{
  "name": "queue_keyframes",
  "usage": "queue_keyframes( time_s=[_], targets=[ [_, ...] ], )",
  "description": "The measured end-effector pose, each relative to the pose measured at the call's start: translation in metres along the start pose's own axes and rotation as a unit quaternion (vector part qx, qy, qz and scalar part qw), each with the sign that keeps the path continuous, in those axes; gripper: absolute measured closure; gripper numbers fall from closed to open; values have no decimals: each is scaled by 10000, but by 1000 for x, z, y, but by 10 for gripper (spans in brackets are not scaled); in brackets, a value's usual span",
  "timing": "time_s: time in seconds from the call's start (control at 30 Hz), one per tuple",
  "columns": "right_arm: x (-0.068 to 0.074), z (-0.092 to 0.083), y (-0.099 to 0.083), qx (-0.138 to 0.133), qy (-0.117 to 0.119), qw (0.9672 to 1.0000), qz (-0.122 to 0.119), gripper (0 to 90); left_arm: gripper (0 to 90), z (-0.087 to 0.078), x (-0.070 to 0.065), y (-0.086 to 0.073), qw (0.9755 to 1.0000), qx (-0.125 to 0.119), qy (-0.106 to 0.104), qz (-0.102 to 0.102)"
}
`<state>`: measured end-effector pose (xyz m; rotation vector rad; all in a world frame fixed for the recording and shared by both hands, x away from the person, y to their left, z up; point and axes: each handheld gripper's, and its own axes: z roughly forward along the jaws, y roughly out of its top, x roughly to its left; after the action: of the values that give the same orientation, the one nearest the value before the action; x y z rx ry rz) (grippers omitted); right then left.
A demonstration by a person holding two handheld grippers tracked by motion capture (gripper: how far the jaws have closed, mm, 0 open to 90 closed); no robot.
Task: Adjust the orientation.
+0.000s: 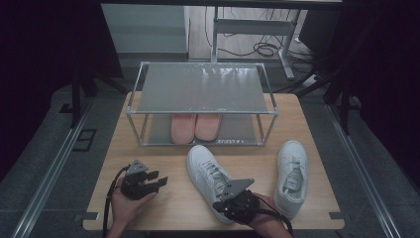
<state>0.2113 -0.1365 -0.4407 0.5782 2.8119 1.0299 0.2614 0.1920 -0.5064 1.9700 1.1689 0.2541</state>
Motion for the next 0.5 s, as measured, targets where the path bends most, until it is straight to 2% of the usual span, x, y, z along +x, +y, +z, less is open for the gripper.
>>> queue_keyframes(
  time_s=[0.13, 0.3, 0.5],
  targets=[
    [3, 4, -5, 165, -70, 9998, -60, 900, 531, 1, 0, 0, 10000, 16, 2, -2],
    [3, 3, -9, 126, -105, 9999, -35, 900, 530, 1, 1, -1, 10000, 15, 8, -14],
    [-3, -1, -13, 137, -128, 9998, 6, 900, 531, 0, 2, -1, 10000, 7, 17, -28]
  ],
)
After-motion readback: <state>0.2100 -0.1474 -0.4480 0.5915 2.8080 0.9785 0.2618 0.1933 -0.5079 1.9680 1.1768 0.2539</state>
